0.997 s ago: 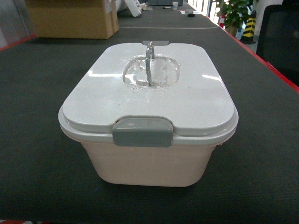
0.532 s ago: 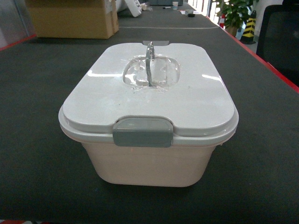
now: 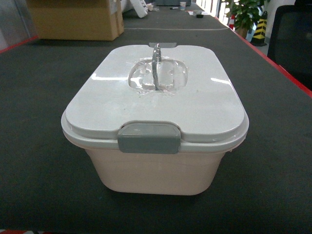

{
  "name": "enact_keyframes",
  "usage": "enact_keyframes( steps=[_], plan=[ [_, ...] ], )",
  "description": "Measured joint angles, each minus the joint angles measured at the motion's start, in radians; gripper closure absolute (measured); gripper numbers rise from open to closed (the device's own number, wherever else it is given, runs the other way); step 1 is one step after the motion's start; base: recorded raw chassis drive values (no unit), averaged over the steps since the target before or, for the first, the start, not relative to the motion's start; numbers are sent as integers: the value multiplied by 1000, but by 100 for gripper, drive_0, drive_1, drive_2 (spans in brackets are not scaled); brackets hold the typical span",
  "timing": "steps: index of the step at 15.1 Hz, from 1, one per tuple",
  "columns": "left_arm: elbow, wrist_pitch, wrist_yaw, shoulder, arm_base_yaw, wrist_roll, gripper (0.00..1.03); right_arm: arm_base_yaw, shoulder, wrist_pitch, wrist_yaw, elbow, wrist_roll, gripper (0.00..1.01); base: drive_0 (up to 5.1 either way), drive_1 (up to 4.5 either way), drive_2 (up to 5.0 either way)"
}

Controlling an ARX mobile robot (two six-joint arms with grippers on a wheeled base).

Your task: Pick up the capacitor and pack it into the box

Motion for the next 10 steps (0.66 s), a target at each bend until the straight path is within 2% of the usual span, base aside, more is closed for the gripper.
enact_keyframes(
  steps=[10],
  plan=[
    [0,0,0,0,0,0,5,0,0,0,0,0,0,3,0,0,0]
  ],
)
